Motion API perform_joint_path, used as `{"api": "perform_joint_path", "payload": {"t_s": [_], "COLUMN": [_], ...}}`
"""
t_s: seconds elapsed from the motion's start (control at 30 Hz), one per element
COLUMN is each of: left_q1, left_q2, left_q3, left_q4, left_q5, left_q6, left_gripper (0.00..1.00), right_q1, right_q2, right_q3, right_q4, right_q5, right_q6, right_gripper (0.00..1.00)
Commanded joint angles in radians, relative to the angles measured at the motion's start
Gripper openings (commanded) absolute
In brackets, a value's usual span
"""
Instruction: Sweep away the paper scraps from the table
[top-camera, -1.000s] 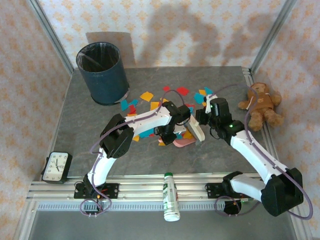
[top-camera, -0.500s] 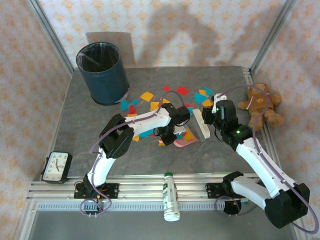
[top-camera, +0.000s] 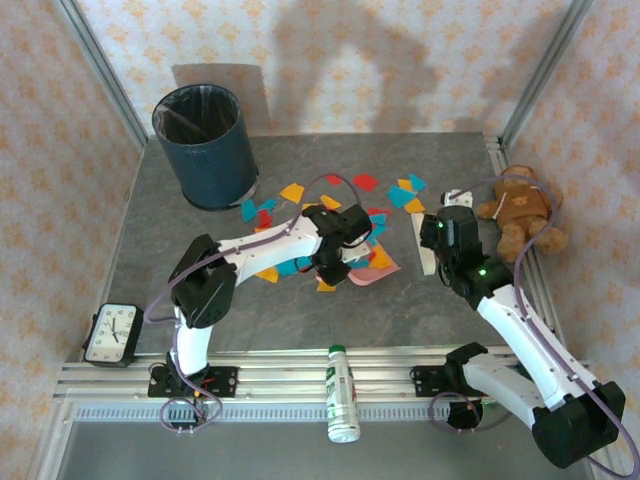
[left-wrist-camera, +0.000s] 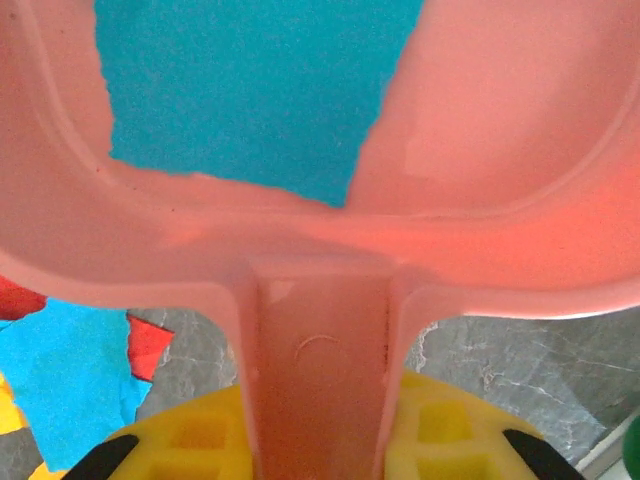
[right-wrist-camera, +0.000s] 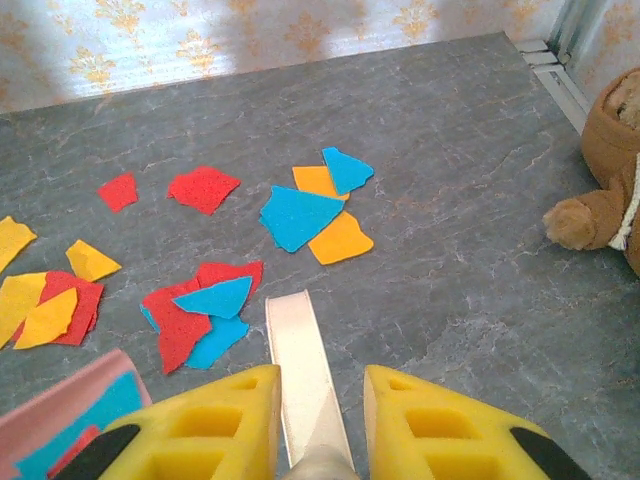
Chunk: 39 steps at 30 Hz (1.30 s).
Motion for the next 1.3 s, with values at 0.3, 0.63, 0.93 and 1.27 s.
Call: {"api": "perform_joint_path", "payload": {"t_s": [0.3, 0.63, 0.93, 1.27], "left_q1": [0.128, 0.192, 0.270, 0.374], "left_q2": [-0.162, -0.186, -0.184, -0.179], "left_q3": [0.009, 0.121, 0.251, 0.380], "left_q4": [0.030, -0.016, -0.065, -0.083], "left_q5": [0.024, -0.017, -0.009, 0.036], "left_q6": [-0.036, -0.049, -0.072, -0.131], "left_gripper": [0.00, 0.00, 0.00, 0.00], "right_q1": [0.007, 0.006, 0.006, 0.006], "right_q2": [-0.031, -0.033, -0.039, -0.027], "right_q3": [-0.022, -0.035, -0.042, -0.043], "right_q4": [0.008, 0.016, 0.036, 0.050], "right_q5": [-0.022, -0.061, -0.118, -0.135], "right_q6": [0.001, 0.005, 0.015, 0.018], "right_gripper": [0.00, 0.00, 0.00, 0.00]}}
